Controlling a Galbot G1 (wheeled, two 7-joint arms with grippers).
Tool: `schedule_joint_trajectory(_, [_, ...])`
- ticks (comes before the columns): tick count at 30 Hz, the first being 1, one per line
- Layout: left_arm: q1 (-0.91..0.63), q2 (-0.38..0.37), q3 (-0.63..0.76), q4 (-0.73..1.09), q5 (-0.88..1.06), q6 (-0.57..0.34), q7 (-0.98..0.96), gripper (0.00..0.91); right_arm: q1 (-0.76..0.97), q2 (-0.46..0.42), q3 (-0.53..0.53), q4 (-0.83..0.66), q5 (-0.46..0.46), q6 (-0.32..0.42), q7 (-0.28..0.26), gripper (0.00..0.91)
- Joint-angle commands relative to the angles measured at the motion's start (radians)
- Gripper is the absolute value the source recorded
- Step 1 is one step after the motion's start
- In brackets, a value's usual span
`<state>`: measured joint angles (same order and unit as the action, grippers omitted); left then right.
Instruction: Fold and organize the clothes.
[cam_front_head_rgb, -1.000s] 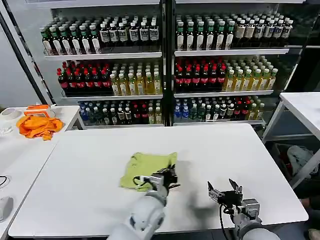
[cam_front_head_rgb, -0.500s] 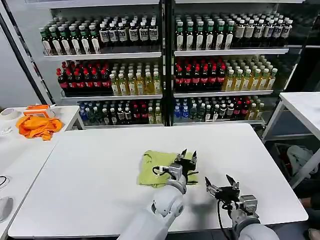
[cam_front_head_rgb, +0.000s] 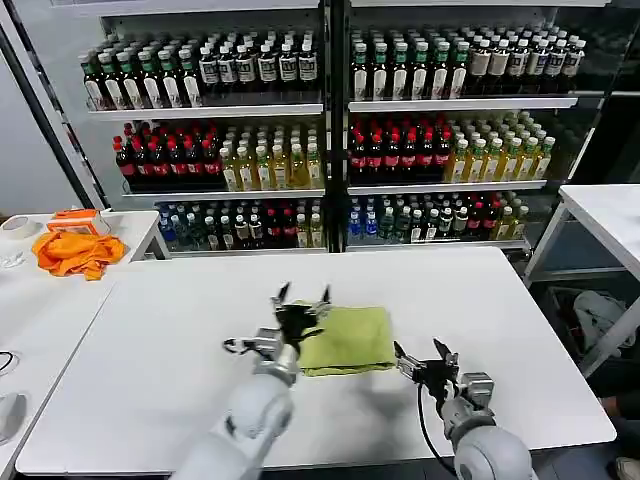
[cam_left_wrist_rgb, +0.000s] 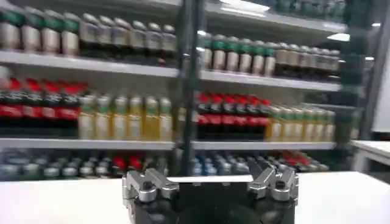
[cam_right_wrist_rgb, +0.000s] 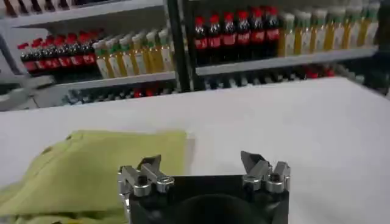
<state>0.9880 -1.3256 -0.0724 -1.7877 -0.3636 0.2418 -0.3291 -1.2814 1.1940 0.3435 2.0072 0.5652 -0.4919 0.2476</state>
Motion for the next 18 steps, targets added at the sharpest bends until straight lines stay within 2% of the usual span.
schedule_joint_trajectory(1, [0.216,0.193,-0.262,-0.172,-0.056,-0.028,0.005,0.907,0.256,0.091,-0.092,-0.234,0.315,-0.029,0.097,0.907])
schedule_joint_trajectory(7, [0.269,0.214,-0.295,-0.202,-0.064,-0.025,0.005,0.907,0.318,0.146,-0.119,-0.330,0.301,-0.016,0.123,0.907])
schedule_joint_trajectory(9, [0.287,0.211,-0.301,-0.203,-0.062,-0.028,0.004,0.907,0.331,0.156,-0.124,-0.354,0.302,-0.004,0.138,0.675])
schedule_joint_trajectory(10, [0.291,0.210,-0.303,-0.203,-0.063,-0.028,0.004,0.907,0.335,0.161,-0.124,-0.358,0.306,-0.004,0.142,0.292])
schedule_joint_trajectory(11, [0.297,0.208,-0.305,-0.202,-0.063,-0.028,0.004,0.907,0.342,0.172,-0.122,-0.379,0.320,-0.002,0.151,0.000])
schedule_joint_trajectory(18, [0.308,0.204,-0.307,-0.199,-0.062,-0.030,0.004,0.907,0.359,0.200,-0.119,-0.409,0.339,0.020,0.163,0.000])
